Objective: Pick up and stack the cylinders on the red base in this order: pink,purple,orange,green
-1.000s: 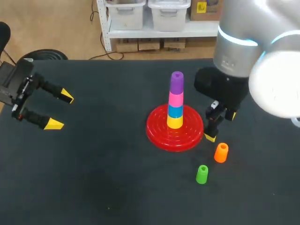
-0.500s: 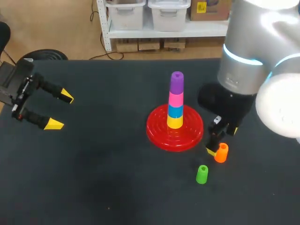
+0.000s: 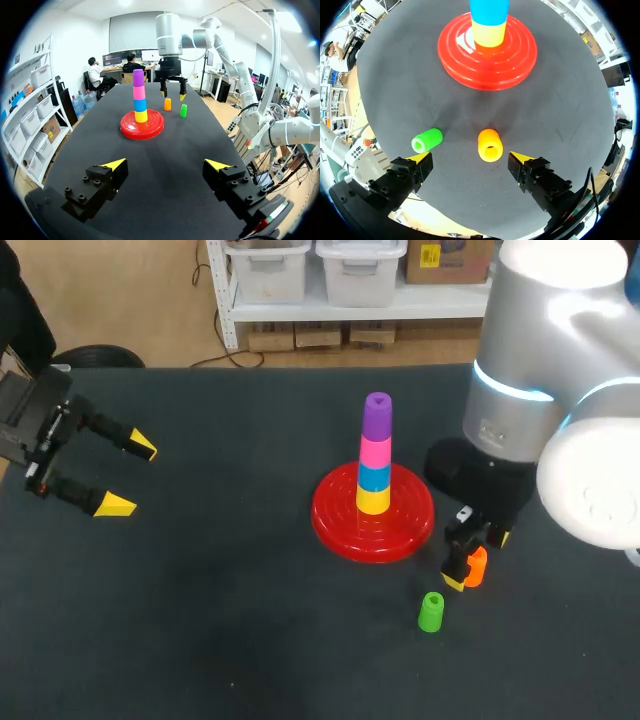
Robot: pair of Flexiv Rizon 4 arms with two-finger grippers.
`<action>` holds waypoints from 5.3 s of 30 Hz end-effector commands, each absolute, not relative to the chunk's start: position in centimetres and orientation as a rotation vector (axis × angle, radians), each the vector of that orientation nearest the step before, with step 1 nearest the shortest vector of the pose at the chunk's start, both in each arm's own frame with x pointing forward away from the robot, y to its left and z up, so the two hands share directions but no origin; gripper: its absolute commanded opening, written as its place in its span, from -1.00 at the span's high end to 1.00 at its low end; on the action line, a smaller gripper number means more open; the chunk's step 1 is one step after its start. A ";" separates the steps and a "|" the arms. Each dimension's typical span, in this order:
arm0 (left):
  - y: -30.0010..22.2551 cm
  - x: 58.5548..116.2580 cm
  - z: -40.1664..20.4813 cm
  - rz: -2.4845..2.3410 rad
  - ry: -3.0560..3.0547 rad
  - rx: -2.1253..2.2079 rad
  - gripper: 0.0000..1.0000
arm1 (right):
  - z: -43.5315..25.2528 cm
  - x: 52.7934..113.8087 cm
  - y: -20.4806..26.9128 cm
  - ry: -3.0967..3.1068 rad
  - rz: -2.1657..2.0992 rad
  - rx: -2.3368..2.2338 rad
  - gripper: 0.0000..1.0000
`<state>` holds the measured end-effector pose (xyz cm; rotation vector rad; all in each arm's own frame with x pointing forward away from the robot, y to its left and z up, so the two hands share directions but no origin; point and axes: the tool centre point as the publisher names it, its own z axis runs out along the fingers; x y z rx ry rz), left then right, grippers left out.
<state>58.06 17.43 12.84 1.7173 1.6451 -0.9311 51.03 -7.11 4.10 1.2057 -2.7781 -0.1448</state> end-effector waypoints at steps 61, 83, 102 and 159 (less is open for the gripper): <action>17.4 58.1 12.7 -0.930 1.642 1.718 -1.00 | 2.3 51.6 -7.1 -2.800 -0.149 1.134 -1.00; 17.4 58.1 12.7 -0.930 1.642 1.718 -1.00 | 2.1 52.9 -5.4 -2.788 -0.158 1.218 -1.00; 17.4 58.1 12.7 -0.930 1.642 1.718 -1.00 | 1.8 55.3 -6.4 -2.844 -0.063 1.188 -1.00; 17.4 58.1 12.7 -0.930 1.642 1.718 -1.00 | 2.7 54.9 -8.3 -2.912 0.259 1.122 -1.00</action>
